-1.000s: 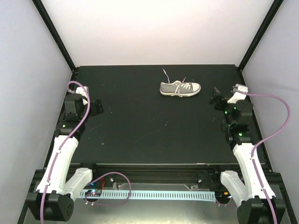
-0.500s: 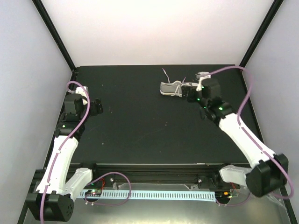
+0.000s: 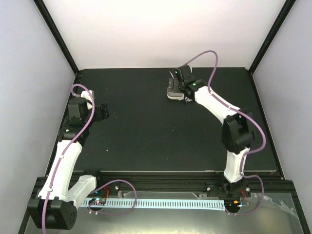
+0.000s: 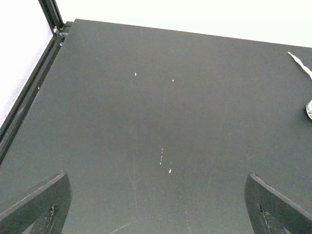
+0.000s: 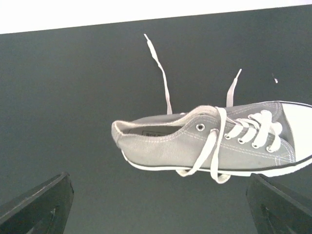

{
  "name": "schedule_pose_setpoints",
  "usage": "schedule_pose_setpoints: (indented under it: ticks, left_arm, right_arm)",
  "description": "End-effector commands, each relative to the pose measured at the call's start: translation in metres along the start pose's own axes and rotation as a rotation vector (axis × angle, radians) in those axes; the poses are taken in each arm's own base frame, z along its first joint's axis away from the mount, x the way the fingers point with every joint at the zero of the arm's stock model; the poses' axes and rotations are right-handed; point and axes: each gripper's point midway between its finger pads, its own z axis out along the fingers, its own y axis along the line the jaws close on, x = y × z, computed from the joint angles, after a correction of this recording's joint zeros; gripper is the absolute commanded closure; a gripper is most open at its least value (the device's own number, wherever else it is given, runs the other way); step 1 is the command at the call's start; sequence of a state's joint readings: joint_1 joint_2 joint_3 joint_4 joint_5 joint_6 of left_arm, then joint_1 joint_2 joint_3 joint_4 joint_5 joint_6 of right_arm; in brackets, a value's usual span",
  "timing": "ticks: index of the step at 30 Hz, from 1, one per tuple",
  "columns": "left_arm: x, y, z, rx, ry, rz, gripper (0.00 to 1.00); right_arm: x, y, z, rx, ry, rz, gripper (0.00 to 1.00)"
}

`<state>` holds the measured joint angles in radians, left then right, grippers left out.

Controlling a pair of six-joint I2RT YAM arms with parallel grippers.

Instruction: Tie the shoes

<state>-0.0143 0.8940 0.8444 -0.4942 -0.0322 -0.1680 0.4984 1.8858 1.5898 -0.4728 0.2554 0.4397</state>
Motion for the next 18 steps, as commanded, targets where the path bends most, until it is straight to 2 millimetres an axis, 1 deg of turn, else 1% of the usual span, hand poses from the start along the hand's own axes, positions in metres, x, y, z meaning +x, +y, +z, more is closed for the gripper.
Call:
schedule_pose_setpoints:
  ticks: [1,3,7,10,11,13,15,18]
  left_arm:
    - [-0.003,-0.001,-0.002,0.006,0.004,0.007,0.01]
    - [-0.003,0.001,-0.001,-0.005,0.005,0.009,0.01]
    - [-0.002,0.002,0.0,-0.009,0.01,0.012,0.01]
    - [-0.002,0.0,0.001,-0.001,0.012,0.015,0.01]
    - [-0.002,0.0,0.001,0.001,0.013,0.014,0.01]
    - [-0.001,0.0,0.002,0.004,0.017,0.014,0.01]
    - [0.0,-0.001,0.003,0.005,0.023,0.014,0.01]
    - [0.002,-0.001,0.005,0.006,0.031,0.014,0.01]
  right_arm:
    - [0.003,-0.003,0.022,0.123,0.034,-0.017,0.0]
    - [0.01,0.001,0.039,0.135,0.054,-0.023,0.0]
    - [0.016,0.017,0.063,0.136,0.075,-0.054,0.0]
    - [0.02,0.031,0.081,0.145,0.075,-0.121,0.0]
    - [0.016,0.036,0.085,0.143,0.064,-0.136,0.0]
    - [0.019,0.039,0.096,0.155,0.076,-0.156,0.0]
    - [0.021,0.042,0.106,0.158,0.094,-0.166,0.03]
    - [0.018,0.046,0.114,0.156,0.093,-0.172,0.07]
